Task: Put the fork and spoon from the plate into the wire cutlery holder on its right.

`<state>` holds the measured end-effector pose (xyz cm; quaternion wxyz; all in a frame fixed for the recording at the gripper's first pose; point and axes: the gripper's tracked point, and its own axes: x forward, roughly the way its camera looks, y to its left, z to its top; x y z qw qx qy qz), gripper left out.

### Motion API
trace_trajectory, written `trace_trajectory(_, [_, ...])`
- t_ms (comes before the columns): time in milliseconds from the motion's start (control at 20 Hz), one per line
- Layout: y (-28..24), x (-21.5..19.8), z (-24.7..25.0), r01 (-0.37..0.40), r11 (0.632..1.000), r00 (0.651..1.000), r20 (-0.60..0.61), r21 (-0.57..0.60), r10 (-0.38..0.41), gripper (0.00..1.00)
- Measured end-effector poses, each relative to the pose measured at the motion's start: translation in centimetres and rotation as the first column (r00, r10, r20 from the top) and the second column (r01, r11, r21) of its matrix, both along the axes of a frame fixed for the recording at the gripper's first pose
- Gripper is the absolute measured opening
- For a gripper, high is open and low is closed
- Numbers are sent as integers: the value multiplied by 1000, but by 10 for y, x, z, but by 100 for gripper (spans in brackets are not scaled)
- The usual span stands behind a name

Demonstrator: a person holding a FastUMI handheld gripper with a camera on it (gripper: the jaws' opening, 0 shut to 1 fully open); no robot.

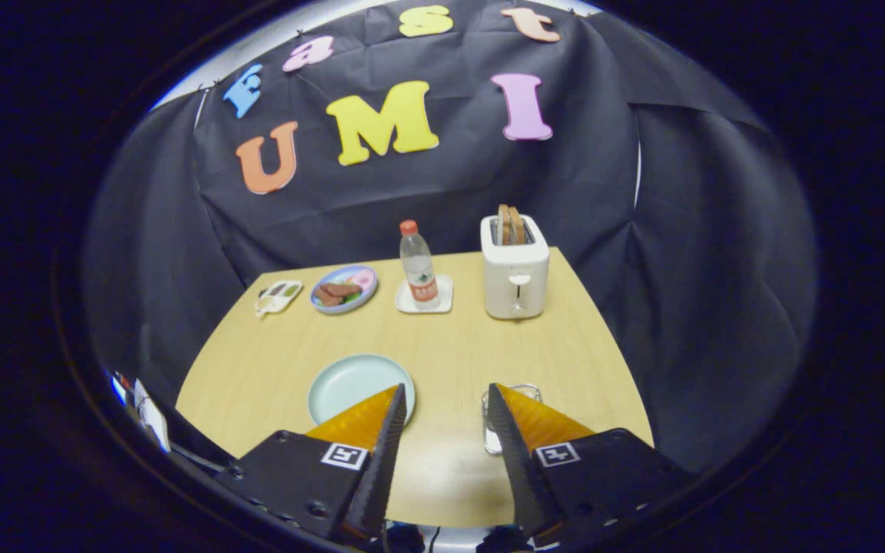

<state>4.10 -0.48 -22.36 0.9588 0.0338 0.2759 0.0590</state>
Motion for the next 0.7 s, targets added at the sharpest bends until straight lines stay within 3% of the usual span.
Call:
trace_trajectory(100, [6,-4,32,22,1000,999,45,-20,-21,76])
trace_trajectory(300, [28,-16,100,13,1000,975,223,-15,-9,82])
trace_trajectory(400, [40,-22,139,4,1000,947,320,-24,3,85])
trace_trajectory(500, [53,-33,169,-16,1000,920,390,-26,25,95])
trace_trajectory(700, [48,-57,234,41,998,820,573,-44,-8,97])
